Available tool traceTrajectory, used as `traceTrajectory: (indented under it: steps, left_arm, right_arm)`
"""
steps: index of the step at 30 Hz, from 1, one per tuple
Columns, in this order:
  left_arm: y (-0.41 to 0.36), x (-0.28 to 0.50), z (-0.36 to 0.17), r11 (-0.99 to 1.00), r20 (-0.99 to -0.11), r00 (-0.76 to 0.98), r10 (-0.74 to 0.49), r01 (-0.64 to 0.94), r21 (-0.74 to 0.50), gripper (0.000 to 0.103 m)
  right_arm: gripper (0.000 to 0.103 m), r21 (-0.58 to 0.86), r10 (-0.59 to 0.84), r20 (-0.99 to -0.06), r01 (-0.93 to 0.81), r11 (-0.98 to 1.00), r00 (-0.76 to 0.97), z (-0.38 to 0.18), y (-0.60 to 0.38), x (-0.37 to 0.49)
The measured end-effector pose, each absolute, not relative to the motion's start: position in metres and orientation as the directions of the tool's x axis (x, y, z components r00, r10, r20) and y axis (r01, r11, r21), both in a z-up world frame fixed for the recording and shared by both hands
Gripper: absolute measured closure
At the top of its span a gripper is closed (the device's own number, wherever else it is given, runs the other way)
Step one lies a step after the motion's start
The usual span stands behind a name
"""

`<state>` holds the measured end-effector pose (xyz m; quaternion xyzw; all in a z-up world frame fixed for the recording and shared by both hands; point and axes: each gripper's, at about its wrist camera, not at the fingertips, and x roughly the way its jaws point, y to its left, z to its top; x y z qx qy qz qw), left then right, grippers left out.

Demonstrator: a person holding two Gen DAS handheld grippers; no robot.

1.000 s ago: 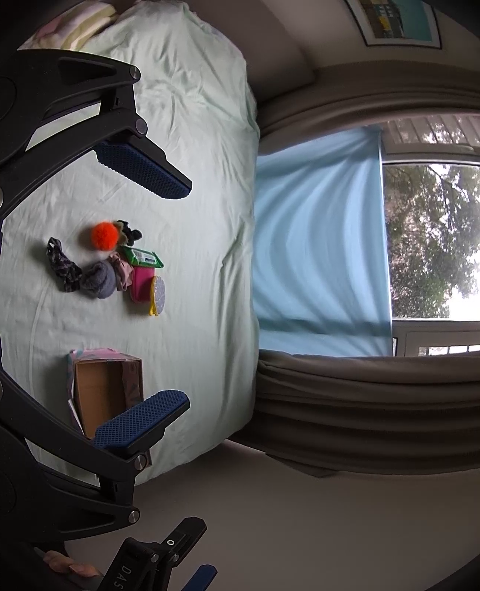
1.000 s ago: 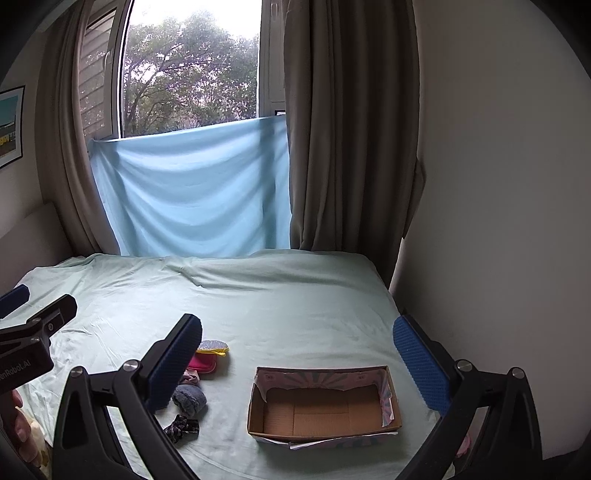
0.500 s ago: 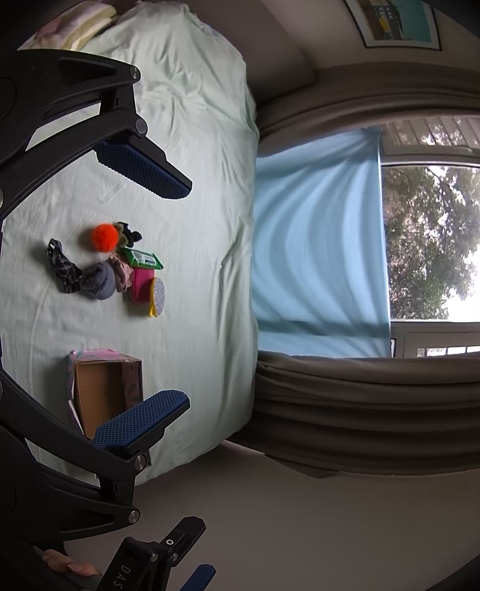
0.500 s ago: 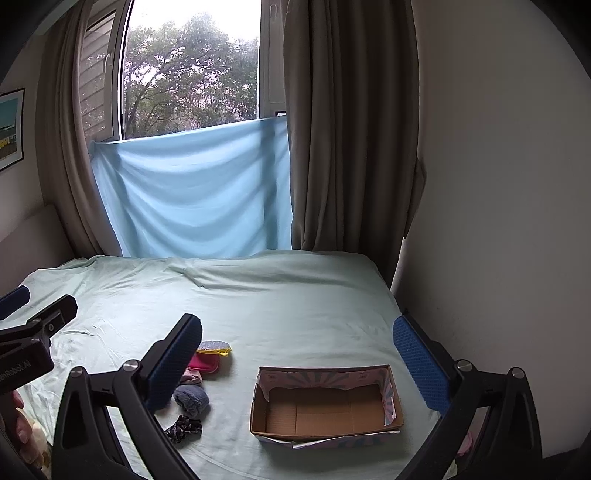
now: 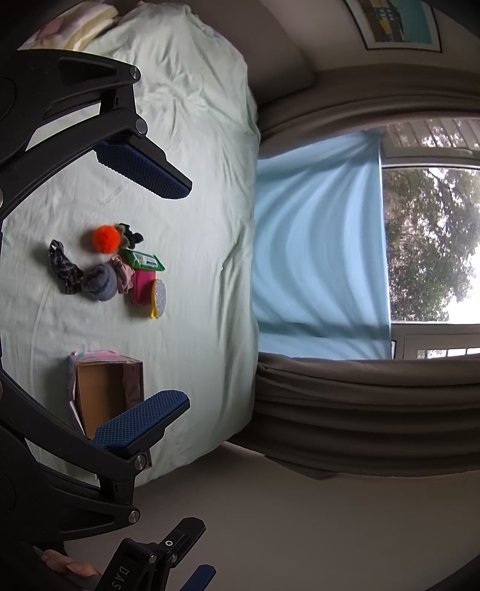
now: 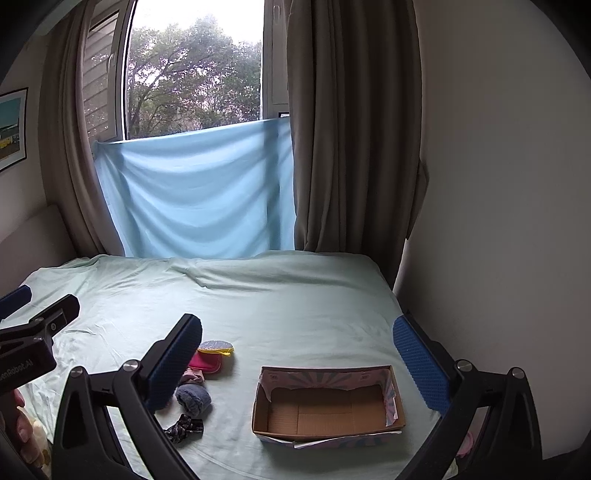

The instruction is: Organize soft objects

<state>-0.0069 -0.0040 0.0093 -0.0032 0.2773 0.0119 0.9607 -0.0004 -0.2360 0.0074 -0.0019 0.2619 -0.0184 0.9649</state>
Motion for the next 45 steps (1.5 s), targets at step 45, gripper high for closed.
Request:
traceTrajectory:
  steps: [45]
  left_arm:
    - [0.168, 0.043, -0.173, 0.998, -0.714, 0.697, -0.061, 0.06, -0.027, 0.0]
  right_arm:
    - [0.0, 0.133, 0.1, -0.686, -0.011, 0.991, 0.721, -0.135, -0.098, 0.04]
